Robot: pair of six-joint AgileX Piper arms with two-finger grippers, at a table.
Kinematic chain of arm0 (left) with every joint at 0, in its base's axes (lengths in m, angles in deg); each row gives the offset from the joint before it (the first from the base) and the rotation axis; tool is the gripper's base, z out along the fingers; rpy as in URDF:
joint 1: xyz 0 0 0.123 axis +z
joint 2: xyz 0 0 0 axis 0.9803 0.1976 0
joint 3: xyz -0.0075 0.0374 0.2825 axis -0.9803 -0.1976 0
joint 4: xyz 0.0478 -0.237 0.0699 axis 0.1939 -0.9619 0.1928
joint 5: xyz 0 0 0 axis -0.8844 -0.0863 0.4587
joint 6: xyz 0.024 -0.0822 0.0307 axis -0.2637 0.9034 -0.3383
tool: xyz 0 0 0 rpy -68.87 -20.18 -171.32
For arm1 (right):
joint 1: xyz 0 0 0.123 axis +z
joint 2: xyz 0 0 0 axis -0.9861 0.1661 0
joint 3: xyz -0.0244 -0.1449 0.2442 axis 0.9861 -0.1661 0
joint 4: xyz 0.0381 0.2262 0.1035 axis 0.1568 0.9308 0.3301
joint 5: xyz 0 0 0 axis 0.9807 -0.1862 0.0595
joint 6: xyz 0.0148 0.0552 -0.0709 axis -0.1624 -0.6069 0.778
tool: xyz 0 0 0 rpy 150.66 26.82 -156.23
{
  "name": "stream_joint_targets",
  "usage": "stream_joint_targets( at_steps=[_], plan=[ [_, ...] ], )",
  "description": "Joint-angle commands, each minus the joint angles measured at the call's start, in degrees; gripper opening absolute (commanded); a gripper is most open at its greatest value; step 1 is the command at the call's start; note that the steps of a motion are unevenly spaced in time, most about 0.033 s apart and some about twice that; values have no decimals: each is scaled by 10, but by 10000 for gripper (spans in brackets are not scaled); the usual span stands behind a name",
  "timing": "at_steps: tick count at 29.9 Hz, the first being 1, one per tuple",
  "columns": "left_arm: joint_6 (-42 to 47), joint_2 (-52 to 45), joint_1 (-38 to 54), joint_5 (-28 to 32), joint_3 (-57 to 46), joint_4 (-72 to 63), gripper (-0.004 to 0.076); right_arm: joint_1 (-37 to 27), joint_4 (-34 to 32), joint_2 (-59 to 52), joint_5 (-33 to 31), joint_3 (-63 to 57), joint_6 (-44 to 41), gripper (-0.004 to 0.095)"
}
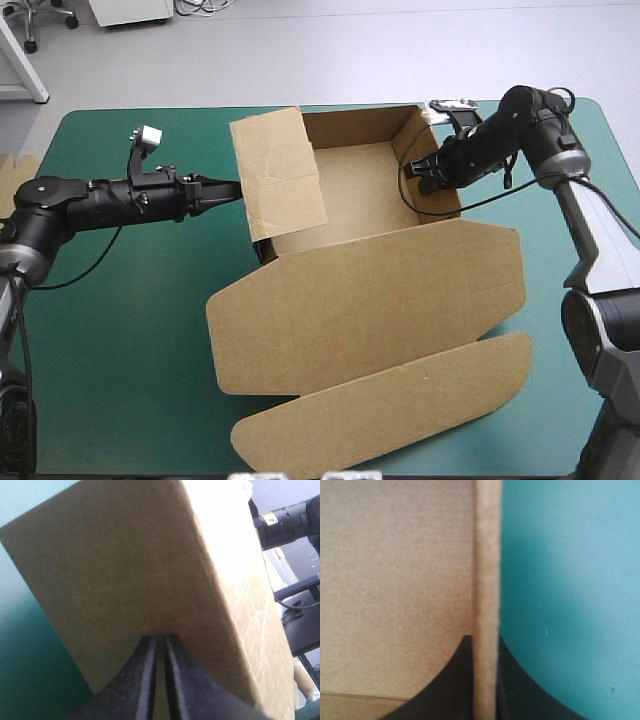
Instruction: Fold the box
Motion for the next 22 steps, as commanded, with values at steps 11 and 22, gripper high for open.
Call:
stream_joint_targets(
  at_steps=[11,22],
  plan=[
    [0,-24,-19,-16,23,-89,501,-1,32,-33,-2,15,-3,-15],
    [48,-24,-101,93,68,20,501,-1,29,-33,-2,15,-11,-12]
  ],
)
